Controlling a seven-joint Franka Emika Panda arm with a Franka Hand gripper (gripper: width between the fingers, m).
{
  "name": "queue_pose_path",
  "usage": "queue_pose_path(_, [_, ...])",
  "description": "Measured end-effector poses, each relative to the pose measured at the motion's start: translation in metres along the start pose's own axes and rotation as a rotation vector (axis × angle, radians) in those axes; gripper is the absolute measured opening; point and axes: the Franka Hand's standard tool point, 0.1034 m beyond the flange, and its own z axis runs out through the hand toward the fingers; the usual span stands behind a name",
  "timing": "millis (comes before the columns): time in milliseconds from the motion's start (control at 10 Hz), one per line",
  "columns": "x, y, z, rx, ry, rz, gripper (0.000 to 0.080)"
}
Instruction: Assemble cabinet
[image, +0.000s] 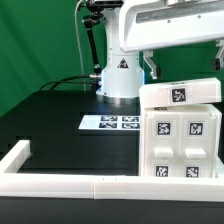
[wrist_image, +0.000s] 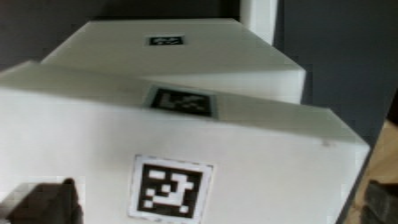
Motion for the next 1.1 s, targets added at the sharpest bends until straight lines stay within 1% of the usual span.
queue_pose_path(100, [0.0,0.001,0.001,-0.013,-0.004,-0.116,0.0797])
queue_pose_path(200, [0.0,0.004,0.001,-0.017,-0.007,-0.243,0.0797])
queue_pose_path(500, [-0.001,0.006,0.002,-0.02,-0.01,-0.407,0.0797])
queue_pose_path(600, [-0.001,0.008,0.003,-0.025,-0.012,-0.492,0.0797])
queue_pose_path(800, [0.0,0.009,0.008,-0.032,-0.017,-0.753,0.0797])
queue_pose_path(1000, [0.005,0.011,0.011,-0.062,-0.039,-0.955,0.0797])
queue_pose_path(1100, [0.006,0.012,0.014,-0.069,-0.053,-1.023,0.0797])
